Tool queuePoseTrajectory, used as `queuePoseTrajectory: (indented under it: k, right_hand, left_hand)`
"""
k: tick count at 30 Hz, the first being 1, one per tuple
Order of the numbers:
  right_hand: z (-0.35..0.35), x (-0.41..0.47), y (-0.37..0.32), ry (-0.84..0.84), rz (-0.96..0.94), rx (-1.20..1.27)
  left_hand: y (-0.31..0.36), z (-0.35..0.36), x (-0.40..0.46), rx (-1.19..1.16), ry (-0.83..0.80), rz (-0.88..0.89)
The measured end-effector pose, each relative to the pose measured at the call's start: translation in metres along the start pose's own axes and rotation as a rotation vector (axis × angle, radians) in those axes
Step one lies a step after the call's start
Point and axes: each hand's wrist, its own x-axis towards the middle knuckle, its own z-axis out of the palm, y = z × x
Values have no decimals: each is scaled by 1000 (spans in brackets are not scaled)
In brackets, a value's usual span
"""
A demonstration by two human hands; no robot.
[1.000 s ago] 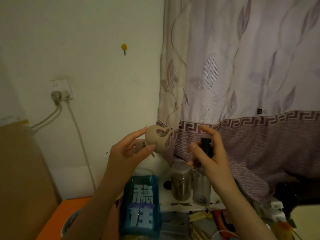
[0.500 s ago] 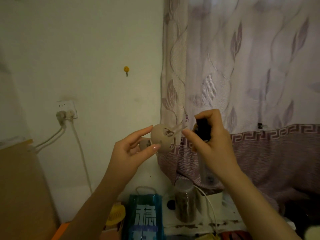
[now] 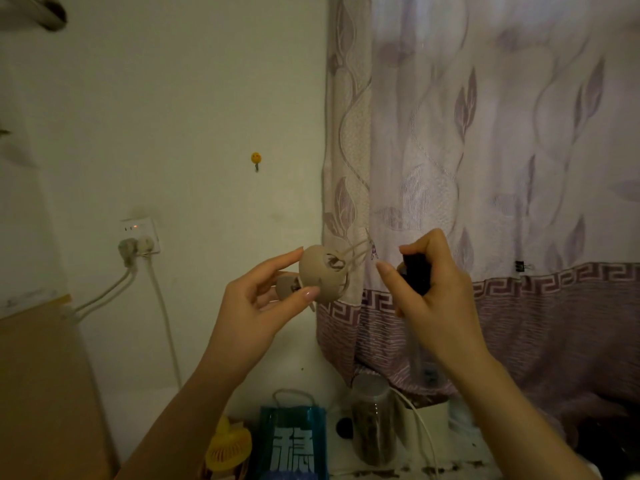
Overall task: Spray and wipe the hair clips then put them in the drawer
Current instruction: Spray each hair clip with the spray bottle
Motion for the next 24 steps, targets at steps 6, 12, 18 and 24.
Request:
queuePoseTrajectory:
  k: [6, 12, 18, 24]
  right_hand:
    - [-2, -5, 1, 31, 31, 9]
    - [-7, -8, 4, 20, 45, 64]
    - [-8, -12, 9, 41, 68, 125]
    - [-8, -13, 11, 43, 70, 108]
  left_hand:
    - [2, 1, -2, -11, -2, -17]
    - [2, -1, -4, -13, 13, -41]
    - [2, 0, -5, -23, 9, -63]
    - [3, 3, -6, -55, 0, -63]
